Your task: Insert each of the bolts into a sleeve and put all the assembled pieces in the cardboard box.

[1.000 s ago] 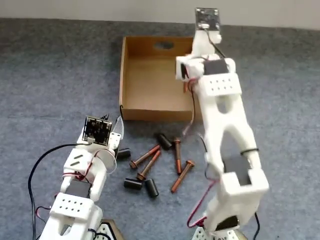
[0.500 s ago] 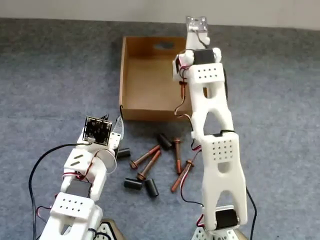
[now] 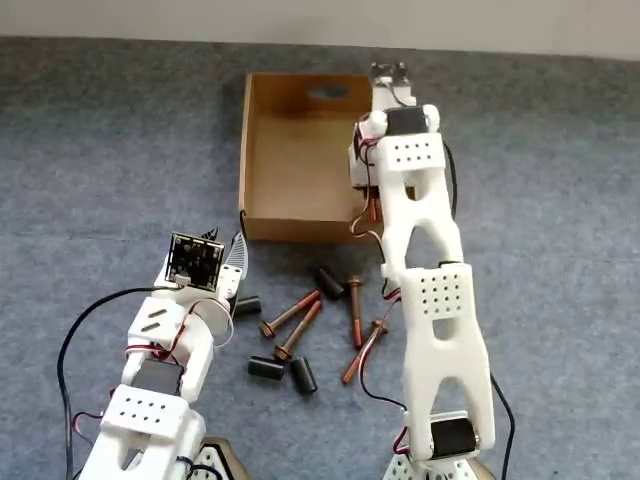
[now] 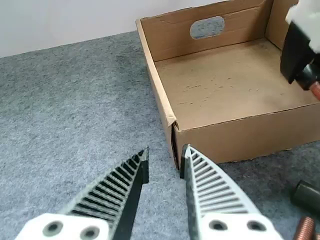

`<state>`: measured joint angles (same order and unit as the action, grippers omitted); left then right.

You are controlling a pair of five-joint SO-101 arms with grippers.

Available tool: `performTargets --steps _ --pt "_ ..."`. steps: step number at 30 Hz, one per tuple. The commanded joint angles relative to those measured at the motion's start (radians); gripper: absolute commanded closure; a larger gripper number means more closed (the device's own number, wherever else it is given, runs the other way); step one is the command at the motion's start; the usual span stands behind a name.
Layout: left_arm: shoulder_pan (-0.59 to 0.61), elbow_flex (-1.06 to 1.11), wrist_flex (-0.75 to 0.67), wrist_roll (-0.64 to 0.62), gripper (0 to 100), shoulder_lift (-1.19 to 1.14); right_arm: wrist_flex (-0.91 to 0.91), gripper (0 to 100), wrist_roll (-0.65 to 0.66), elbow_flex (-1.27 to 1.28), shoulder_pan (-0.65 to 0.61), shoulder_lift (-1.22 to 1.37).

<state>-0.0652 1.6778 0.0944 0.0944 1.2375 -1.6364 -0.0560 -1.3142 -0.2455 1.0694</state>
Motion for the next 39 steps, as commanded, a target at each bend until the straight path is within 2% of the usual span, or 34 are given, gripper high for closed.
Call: performTargets --steps 1,18,22,24,39 --pt "0.010 0.021 -0.020 0.011 88 0.005 0.001 99.2 0.008 -0.028 0.012 -0.007" --pt "0.010 0.021 -0.020 0.011 88 0.005 -0.001 98.5 0.008 -0.035 0.007 0.056" --pt "0.010 0.021 -0.020 0.011 88 0.005 -0.004 87.6 0.009 -0.035 0.007 0.041" --pt "0.010 0.021 -0.020 0.011 88 0.005 -0.004 84.2 0.011 -0.035 0.008 0.021" --pt "0.012 0.021 -0.006 0.011 88 0.008 0.004 84.4 0.012 -0.035 0.053 -0.265"
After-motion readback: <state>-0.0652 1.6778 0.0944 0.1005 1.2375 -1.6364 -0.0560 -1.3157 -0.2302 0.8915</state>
